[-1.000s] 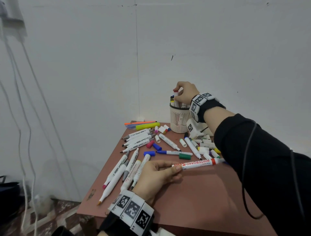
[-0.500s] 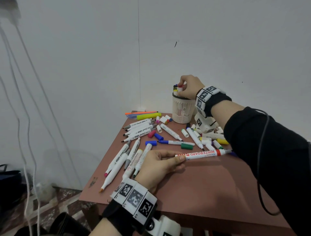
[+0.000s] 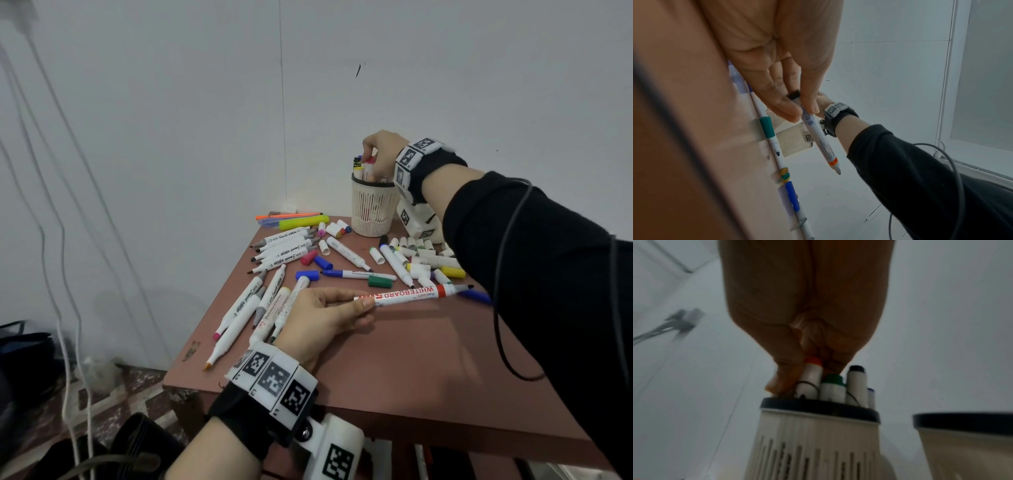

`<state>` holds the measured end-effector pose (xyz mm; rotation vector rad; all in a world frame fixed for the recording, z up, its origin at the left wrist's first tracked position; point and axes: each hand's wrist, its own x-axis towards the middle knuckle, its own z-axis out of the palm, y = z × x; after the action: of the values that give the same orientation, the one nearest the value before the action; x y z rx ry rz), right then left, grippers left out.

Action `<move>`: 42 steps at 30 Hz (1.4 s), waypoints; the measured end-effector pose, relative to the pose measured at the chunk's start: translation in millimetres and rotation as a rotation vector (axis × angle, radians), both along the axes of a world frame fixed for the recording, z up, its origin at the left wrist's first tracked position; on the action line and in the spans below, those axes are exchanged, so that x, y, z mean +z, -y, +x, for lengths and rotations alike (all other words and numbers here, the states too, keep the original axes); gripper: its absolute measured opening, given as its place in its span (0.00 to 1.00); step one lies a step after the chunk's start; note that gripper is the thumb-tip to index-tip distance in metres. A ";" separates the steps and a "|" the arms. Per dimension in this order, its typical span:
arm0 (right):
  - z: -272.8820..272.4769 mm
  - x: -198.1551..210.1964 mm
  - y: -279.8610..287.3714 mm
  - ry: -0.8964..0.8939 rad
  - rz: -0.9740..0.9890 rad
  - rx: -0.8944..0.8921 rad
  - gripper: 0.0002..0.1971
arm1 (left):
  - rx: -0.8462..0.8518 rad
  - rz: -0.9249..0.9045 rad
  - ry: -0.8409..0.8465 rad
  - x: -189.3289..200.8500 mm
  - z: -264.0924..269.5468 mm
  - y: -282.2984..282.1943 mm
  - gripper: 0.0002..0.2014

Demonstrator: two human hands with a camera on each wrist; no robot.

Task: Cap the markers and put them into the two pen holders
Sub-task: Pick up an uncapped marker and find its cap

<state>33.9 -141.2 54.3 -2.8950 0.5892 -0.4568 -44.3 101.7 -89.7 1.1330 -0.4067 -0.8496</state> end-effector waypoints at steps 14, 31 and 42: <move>-2.2 -7.1 0.7 0.190 -0.013 -0.011 0.13 | 0.009 0.007 0.018 1.1 1.4 3.7 0.09; -74.8 31.4 -14.4 0.061 0.008 0.170 0.09 | 0.082 -0.005 0.045 -1.1 1.9 4.4 0.10; -135.5 -44.0 0.0 -0.545 -0.159 0.153 0.21 | 0.086 0.003 0.084 2.3 0.0 2.1 0.11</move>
<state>-101.7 -141.2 10.3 -3.1873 0.4003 0.3362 -44.3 99.6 -87.4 1.1836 -0.4228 -0.7295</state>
